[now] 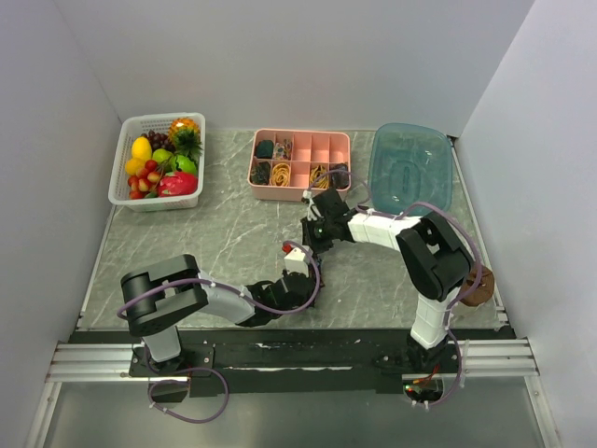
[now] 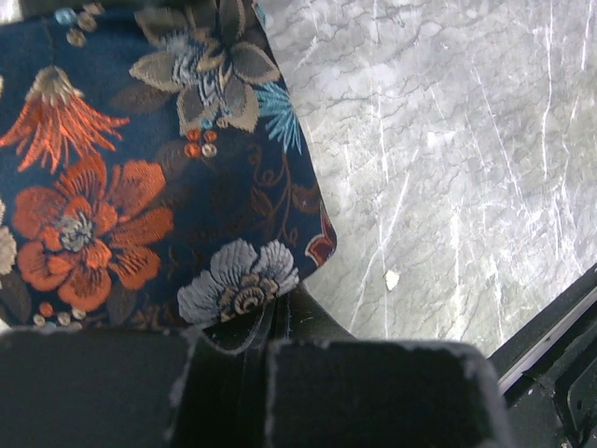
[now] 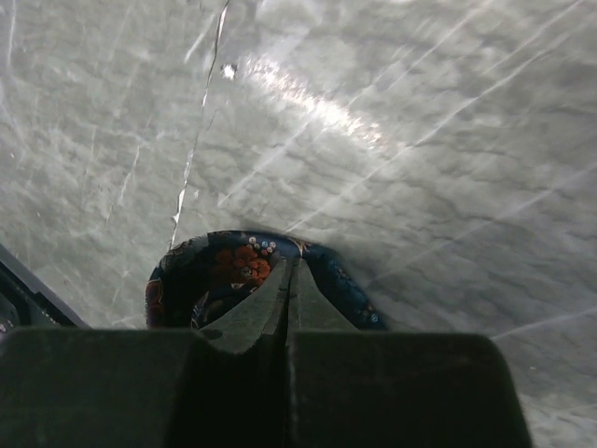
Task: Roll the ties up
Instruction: Roll the tie at the center of the board.
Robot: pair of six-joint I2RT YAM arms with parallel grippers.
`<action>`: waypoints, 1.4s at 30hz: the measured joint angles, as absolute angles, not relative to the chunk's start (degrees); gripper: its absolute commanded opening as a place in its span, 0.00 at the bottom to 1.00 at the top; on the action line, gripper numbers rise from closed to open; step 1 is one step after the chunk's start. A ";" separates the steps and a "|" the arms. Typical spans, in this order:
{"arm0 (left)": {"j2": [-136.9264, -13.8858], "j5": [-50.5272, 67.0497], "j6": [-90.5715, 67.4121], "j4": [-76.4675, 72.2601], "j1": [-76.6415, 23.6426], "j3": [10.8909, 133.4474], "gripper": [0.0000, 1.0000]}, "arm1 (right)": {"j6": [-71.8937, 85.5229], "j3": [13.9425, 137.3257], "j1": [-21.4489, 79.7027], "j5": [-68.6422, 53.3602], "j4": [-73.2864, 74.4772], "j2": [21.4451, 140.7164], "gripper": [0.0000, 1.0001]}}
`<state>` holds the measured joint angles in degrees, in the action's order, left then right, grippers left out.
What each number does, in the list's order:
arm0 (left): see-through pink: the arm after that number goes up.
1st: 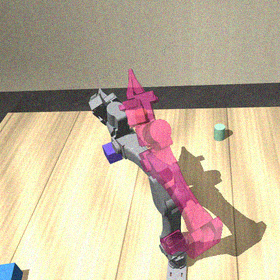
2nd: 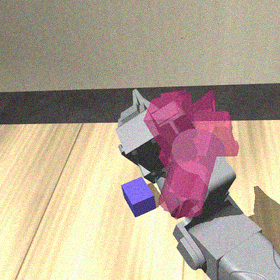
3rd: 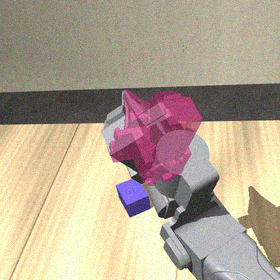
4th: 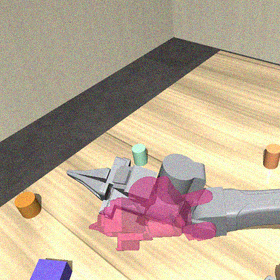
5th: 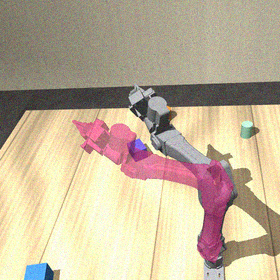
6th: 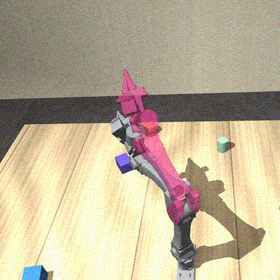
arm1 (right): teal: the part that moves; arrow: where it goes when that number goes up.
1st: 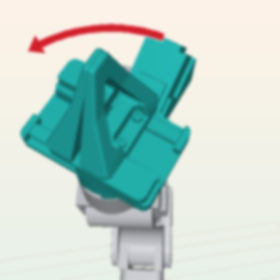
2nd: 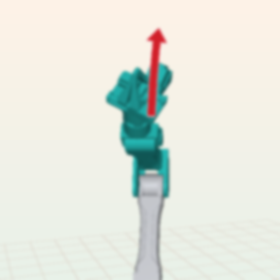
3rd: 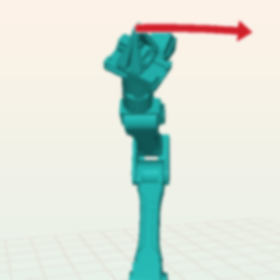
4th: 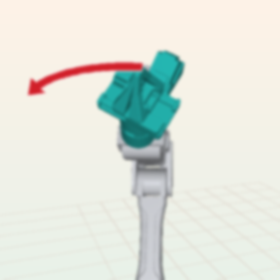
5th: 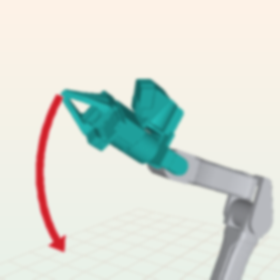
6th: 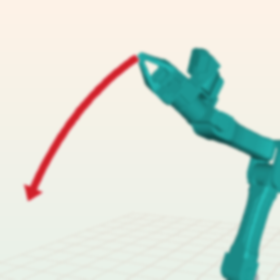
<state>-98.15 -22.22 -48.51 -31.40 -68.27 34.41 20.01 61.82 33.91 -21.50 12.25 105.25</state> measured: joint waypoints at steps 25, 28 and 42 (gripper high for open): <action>-93.47 -20.36 -44.73 -28.60 -66.22 31.14 0.12 | 20.12 62.72 35.35 -18.48 17.93 105.36 0.00; -92.25 -19.62 -44.21 -28.12 -66.19 30.24 0.32 | 20.12 64.36 34.94 -17.87 19.33 105.56 0.00; -73.19 -20.69 -43.57 -18.87 -69.76 24.27 0.87 | 20.34 68.38 33.32 -16.49 21.26 105.56 0.00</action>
